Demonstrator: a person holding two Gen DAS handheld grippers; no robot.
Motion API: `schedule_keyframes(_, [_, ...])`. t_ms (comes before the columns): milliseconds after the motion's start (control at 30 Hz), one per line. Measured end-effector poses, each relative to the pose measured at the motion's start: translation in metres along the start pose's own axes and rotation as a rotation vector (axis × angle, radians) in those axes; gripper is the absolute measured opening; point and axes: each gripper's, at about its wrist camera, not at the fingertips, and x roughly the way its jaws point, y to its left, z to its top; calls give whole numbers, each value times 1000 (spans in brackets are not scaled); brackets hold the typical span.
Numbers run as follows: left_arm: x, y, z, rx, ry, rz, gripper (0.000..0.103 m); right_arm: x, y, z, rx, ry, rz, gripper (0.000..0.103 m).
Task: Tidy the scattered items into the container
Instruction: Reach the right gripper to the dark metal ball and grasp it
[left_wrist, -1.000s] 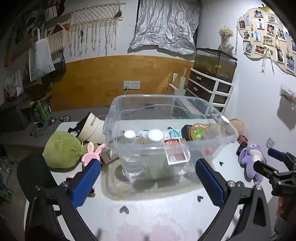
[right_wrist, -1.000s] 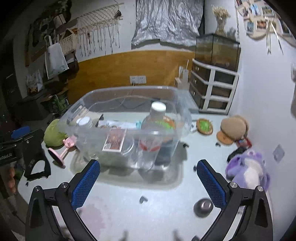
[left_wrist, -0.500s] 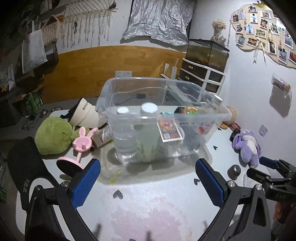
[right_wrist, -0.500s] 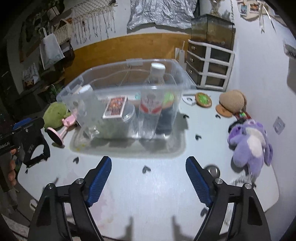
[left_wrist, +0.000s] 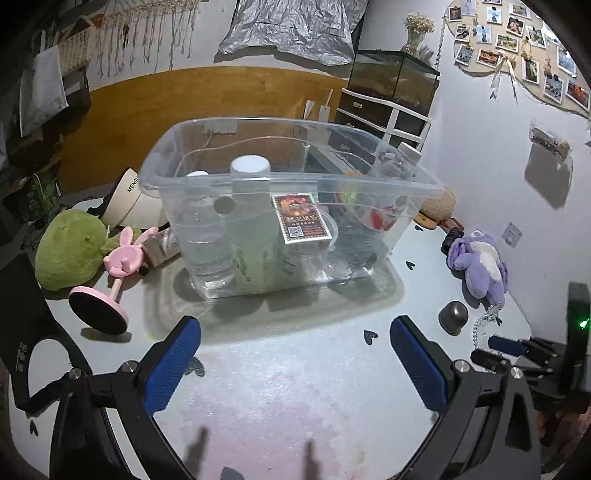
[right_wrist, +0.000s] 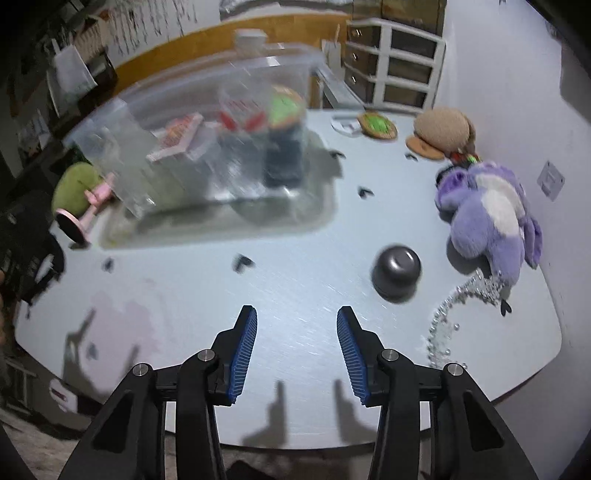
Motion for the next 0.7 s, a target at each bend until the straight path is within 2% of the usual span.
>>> schedule_keyframes(233, [17,-23,1,-33,14,26,103,43,-67,16,65,58,-46,46])
schedule_keyframes(433, [22,-38,-1,-57,14,55,103,73,-105,39,63,88,-52,46])
schedule_keyframes(700, [22,-41,-7,-92,19,84,103,95,-114,53,111,131,109,46])
